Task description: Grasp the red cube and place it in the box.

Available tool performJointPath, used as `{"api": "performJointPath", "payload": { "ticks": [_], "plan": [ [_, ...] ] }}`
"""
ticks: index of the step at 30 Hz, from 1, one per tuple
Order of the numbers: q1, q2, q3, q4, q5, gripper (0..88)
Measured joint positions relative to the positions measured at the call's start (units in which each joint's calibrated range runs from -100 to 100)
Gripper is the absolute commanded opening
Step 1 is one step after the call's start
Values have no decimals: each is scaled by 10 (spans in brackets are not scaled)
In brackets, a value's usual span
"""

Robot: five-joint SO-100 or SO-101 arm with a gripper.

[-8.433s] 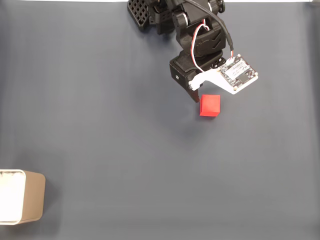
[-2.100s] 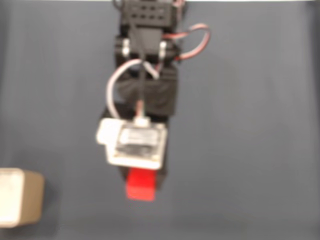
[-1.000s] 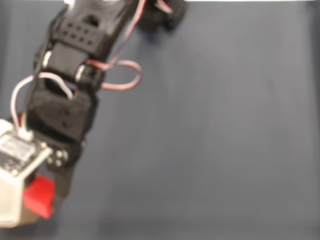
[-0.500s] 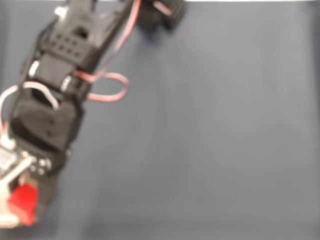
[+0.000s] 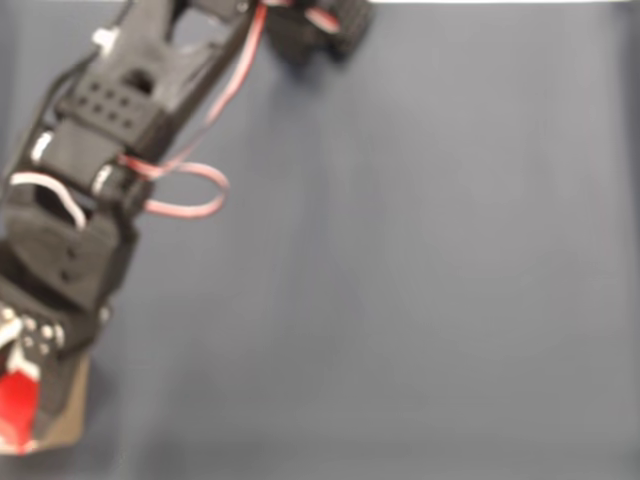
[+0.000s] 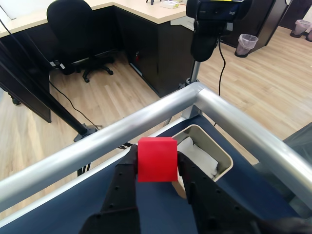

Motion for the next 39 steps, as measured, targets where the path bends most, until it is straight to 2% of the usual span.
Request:
{"api": "performJointPath", "payload": {
  "ticks": [39],
  "plan": [
    [54, 84, -97, -2, 0, 0]
  ]
}}
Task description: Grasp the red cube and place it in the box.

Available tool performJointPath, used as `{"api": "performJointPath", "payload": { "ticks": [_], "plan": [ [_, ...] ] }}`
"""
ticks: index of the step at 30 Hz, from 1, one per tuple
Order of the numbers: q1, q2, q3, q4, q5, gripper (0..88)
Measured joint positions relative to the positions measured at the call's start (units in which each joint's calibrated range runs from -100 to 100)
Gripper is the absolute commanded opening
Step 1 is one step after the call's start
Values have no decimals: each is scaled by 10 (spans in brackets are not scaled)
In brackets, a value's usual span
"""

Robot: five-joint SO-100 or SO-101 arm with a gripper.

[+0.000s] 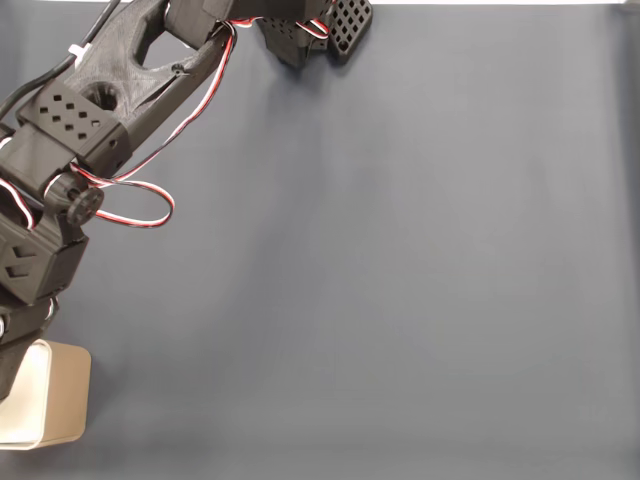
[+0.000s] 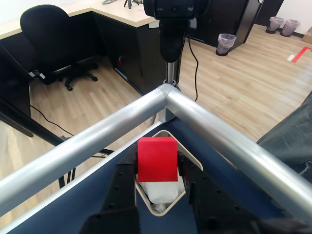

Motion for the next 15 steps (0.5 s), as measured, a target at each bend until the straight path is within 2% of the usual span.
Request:
{"api": "performJointPath", "payload": {
  "ticks": [15],
  "plan": [
    [5, 10, -9, -1, 0, 0]
  ]
}}
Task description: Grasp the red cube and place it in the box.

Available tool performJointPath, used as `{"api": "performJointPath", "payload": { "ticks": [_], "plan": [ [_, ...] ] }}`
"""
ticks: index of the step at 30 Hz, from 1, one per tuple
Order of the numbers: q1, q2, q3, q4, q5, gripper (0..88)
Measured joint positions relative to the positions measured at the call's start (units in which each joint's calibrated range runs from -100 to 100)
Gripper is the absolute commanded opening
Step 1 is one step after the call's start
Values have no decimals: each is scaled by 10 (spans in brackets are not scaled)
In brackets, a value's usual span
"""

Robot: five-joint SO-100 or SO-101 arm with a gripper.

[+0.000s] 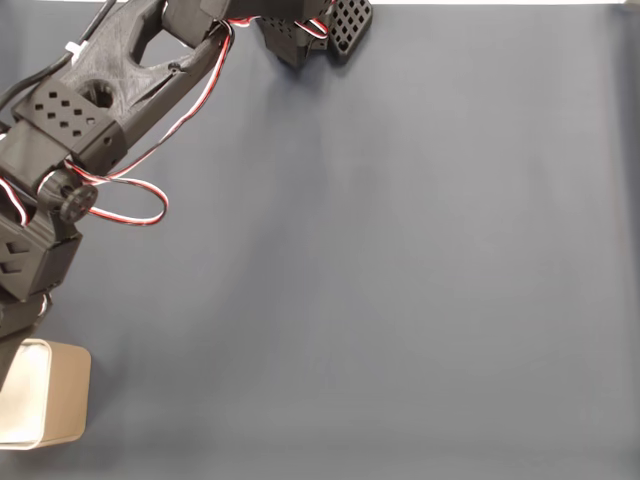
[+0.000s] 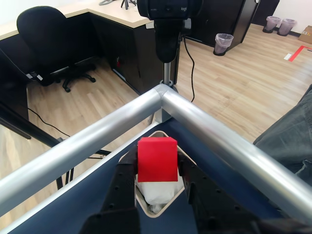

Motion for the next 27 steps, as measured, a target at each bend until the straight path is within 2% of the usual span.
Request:
{"api": "performJointPath", "payload": {
  "ticks": [17, 18, 24, 27],
  "plan": [
    [0, 11, -15, 0, 0, 6],
    [0, 11, -18, 0, 0, 33],
    [0, 11, -19, 17, 5, 402],
    [1, 11, -19, 29, 6, 501]
  ]
}}
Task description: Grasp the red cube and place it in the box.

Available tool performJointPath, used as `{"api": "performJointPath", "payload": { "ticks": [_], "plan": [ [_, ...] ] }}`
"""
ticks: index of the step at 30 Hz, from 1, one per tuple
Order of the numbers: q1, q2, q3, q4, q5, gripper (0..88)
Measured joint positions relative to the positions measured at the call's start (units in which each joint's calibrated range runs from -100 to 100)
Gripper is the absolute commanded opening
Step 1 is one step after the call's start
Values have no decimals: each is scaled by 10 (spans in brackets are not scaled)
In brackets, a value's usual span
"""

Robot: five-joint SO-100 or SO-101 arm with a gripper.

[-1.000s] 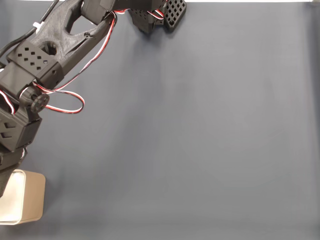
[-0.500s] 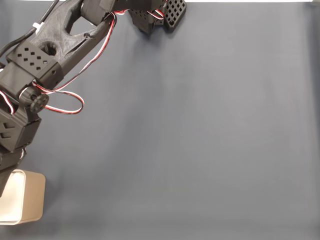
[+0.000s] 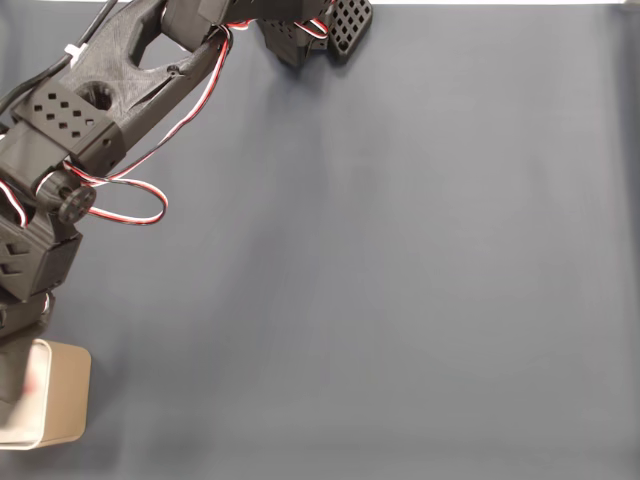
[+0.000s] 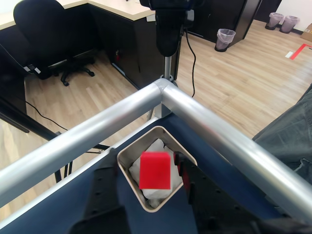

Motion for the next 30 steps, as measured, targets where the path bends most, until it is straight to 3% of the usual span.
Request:
{"api": "performJointPath", "payload": {
  "ticks": [10, 30],
  "plan": [
    [9, 0, 0, 2, 13, 555],
    [12, 0, 0, 4, 13, 556]
  ]
}}
